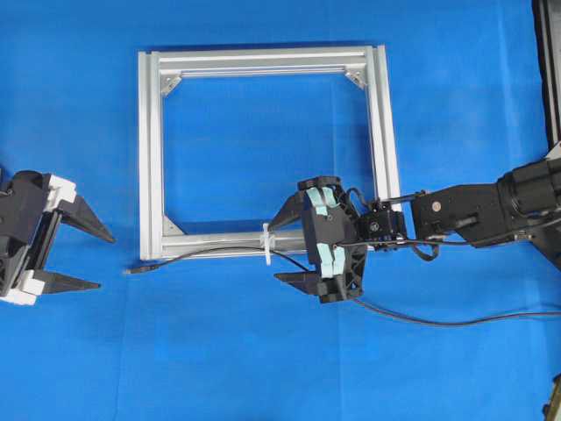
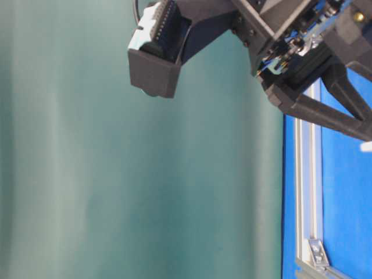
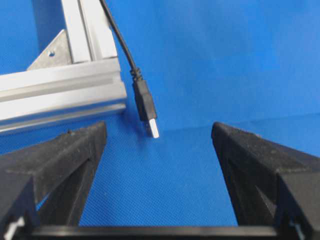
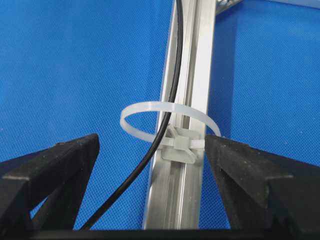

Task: Insert the wire through the string loop located in the center.

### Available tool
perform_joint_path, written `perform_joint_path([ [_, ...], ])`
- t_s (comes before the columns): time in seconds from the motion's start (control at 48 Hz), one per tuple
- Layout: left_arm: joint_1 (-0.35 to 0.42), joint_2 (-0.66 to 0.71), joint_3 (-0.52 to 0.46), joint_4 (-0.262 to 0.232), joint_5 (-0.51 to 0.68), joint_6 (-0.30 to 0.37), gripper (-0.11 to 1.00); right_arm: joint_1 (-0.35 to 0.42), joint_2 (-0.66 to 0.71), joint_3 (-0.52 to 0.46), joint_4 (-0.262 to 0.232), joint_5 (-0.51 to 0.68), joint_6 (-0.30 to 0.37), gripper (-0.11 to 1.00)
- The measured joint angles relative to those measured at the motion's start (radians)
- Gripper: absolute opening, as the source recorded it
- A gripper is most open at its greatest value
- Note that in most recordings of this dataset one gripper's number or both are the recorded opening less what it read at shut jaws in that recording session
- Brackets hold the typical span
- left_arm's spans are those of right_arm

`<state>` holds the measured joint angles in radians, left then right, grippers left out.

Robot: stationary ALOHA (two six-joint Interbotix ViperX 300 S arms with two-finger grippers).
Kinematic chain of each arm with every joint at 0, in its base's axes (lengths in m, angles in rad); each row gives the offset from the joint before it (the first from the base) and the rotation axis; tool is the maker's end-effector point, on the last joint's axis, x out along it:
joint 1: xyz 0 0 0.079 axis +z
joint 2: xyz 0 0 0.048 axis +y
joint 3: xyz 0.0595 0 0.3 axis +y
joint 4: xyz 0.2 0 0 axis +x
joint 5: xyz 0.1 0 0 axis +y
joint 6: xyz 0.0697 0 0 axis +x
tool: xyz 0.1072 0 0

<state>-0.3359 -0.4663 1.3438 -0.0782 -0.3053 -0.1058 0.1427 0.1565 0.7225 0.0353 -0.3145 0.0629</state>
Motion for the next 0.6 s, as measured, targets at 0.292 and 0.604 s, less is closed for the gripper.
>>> perform_joint_path([
  [0.292, 0.02, -0.055, -0.011, 0.0, 0.052, -0.002, 0.82, 0.0, -0.055, 0.0, 0.002, 0.057, 0.0, 0.9],
  [0.604, 0.057, -0.21, -0.052, 0.0, 0.158, 0.002, 0.82, 0.002, -0.19, 0.0, 0.0, 0.166, 0.0, 0.9],
])
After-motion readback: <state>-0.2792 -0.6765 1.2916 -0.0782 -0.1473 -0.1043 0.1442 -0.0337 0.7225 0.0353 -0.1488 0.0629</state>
